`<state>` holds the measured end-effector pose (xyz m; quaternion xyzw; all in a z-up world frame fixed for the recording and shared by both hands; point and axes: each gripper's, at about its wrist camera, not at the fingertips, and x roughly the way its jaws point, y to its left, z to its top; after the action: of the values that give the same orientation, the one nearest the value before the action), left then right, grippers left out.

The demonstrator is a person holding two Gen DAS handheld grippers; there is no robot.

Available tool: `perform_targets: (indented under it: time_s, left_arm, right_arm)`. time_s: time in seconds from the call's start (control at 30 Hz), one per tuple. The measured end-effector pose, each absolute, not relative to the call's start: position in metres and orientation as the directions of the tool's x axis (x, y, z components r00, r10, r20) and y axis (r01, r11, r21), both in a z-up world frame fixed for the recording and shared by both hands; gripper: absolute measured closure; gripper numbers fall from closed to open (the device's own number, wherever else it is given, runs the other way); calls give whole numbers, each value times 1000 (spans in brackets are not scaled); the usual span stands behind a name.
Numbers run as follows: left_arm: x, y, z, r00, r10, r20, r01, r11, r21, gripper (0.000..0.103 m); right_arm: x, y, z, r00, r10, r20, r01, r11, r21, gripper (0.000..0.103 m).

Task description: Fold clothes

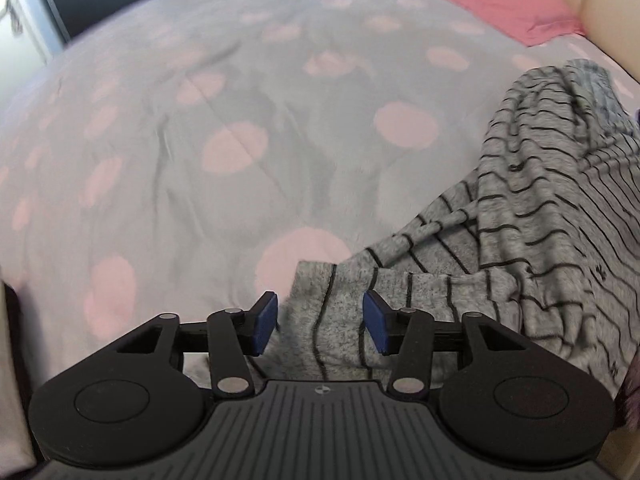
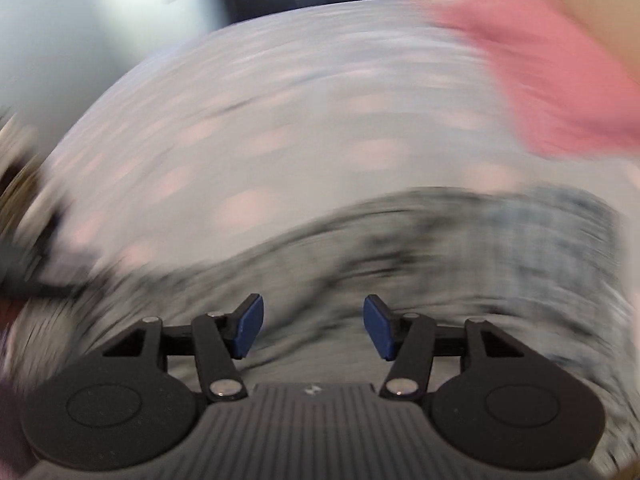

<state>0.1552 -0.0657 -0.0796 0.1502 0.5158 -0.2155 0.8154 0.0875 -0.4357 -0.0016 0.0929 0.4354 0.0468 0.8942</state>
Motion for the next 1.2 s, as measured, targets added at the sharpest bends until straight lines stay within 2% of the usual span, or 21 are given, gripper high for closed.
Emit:
perform_targets:
  time_s: [0.07, 0.13, 0.17, 0.23, 0.43, 0.53, 0.57, 0.63, 0.67, 0.7, 0.73, 0.8, 0.83, 0.87, 0.9, 0.93, 0.97, 1.1, 1.13, 1.17, 1.2]
  left_arm:
    - [160, -65, -87, 341, -200, -919, 489, 872, -8, 80]
    - [162, -64, -88, 336, -200, -920, 481, 877, -15, 89]
    - [163, -64, -88, 337, -201, -920, 478, 878, -17, 97]
    - [165, -62, -87, 337, -201, -920, 472, 882, -20, 102]
    - [171, -57, -67, 369, -221, -903, 446, 894, -37, 103]
    - [177, -56, -58, 384, -241, -892, 436, 898, -55, 103]
    - [180, -56, -57, 384, -243, -891, 434, 899, -58, 103]
    - [184, -55, -58, 382, -239, -892, 427, 902, -59, 103]
    - [186, -55, -59, 382, -237, -893, 424, 904, -59, 103]
    - [188, -55, -59, 381, -237, -894, 428, 902, -57, 103]
    - [188, -56, -60, 373, -246, -895, 444, 894, -61, 103]
    - [189, -56, -59, 358, -261, -896, 473, 878, -67, 103]
    - [189, -56, -59, 361, -259, -896, 474, 878, -63, 98]
    - [189, -55, -59, 358, -256, -898, 471, 880, -64, 85]
    - [189, -53, -59, 353, -254, -901, 461, 885, -69, 77]
    - [189, -51, -60, 348, -253, -903, 449, 890, -76, 59]
    - [189, -50, -62, 343, -251, -905, 441, 894, -81, 52]
    - [190, -49, -73, 314, -256, -914, 402, 908, -116, 53]
    - [190, -50, -78, 302, -262, -917, 396, 909, -129, 59]
    - [191, -52, -84, 288, -269, -919, 393, 908, -142, 79]
    - [190, -56, -89, 285, -263, -922, 404, 905, -133, 88]
  right_arm:
    - [94, -491, -2, 652, 57, -756, 194, 952, 239, 44]
    - [99, -542, -1, 678, -25, -735, 343, 895, 286, 44]
    - [102, -561, -1, 688, -49, -724, 384, 871, 306, 44]
    - [112, -594, -1, 702, -83, -707, 436, 836, 335, 44]
    - [151, -654, -27, 664, -142, -734, 535, 777, 333, 45]
    - [166, -674, -52, 628, -113, -770, 574, 736, 360, 48]
    - [170, -678, -57, 630, -91, -771, 573, 725, 382, 53]
    - [176, -685, -65, 643, -56, -764, 568, 705, 425, 57]
    - [177, -688, -68, 653, -43, -756, 564, 695, 447, 67]
    - [177, -687, -68, 665, -43, -746, 553, 700, 452, 91]
    - [179, -686, -66, 667, -55, -743, 541, 721, 432, 95]
    - [177, -683, -56, 666, -139, -733, 552, 754, 358, 96]
    - [174, -685, -53, 663, -163, -730, 562, 753, 343, 96]
    - [171, -688, -51, 658, -190, -729, 579, 746, 328, 96]
    - [167, -690, -51, 647, -219, -730, 597, 741, 307, 97]
    - [164, -692, -50, 636, -249, -730, 616, 734, 286, 97]
    - [161, -694, -51, 624, -261, -737, 628, 728, 274, 97]
    - [153, -699, -57, 598, -277, -753, 656, 708, 261, 97]
    - [153, -699, -56, 598, -277, -752, 652, 715, 254, 97]
    - [154, -698, -55, 599, -279, -751, 648, 719, 250, 97]
    - [155, -697, -54, 600, -280, -749, 647, 721, 249, 97]
